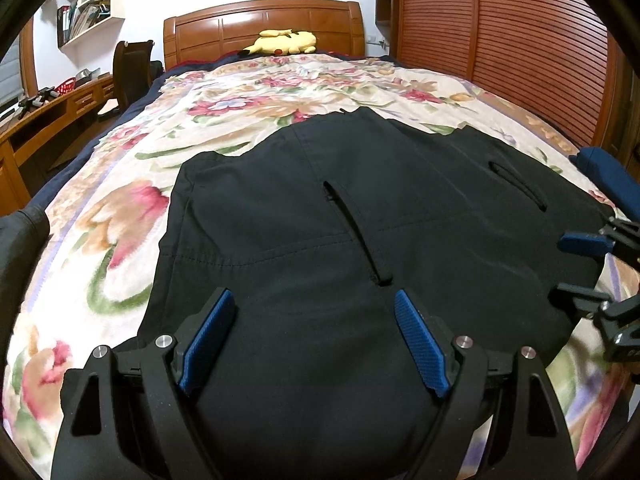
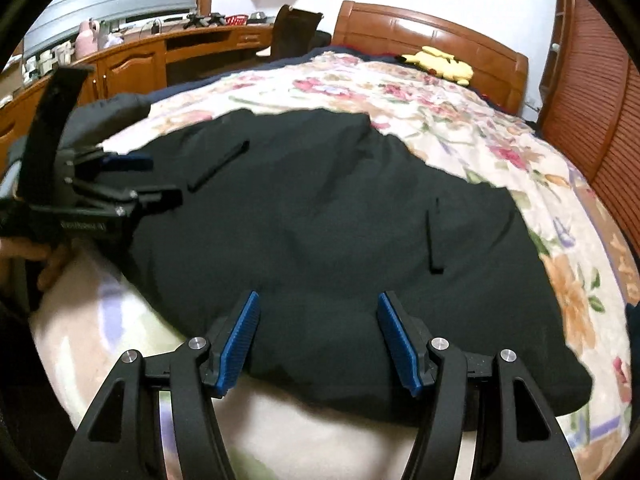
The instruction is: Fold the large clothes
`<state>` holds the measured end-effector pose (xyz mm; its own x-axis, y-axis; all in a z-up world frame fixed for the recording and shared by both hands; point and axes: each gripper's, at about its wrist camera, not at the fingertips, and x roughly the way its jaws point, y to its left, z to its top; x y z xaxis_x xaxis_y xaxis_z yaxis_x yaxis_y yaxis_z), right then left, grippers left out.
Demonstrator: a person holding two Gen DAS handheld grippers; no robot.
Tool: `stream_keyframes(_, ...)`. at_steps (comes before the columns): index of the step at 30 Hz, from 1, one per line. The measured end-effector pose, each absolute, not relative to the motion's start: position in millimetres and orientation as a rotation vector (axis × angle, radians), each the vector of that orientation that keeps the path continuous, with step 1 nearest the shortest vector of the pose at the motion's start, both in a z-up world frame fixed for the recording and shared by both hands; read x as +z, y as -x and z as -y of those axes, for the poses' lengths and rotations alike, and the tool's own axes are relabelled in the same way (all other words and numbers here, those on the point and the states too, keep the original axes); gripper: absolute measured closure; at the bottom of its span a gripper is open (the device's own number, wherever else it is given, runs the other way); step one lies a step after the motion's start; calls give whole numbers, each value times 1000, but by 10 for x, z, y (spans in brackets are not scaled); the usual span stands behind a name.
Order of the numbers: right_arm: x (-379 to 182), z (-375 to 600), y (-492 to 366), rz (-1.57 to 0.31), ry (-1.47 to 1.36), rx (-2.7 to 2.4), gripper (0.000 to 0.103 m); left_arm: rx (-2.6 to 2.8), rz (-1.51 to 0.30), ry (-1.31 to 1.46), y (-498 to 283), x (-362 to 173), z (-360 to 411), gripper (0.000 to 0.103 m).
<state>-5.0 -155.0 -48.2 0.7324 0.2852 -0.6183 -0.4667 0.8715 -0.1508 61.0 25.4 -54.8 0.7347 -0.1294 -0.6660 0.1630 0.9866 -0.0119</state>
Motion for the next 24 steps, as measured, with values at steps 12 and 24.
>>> stream_keyframes(12,-369,1685,118,-603,299,410,39,-158,-727,-47,-611,-550,-245,20)
stream_keyframes(24,-273,2607,112,-635,204,200,39,-157,-719,-48,-596,-537,-246,20)
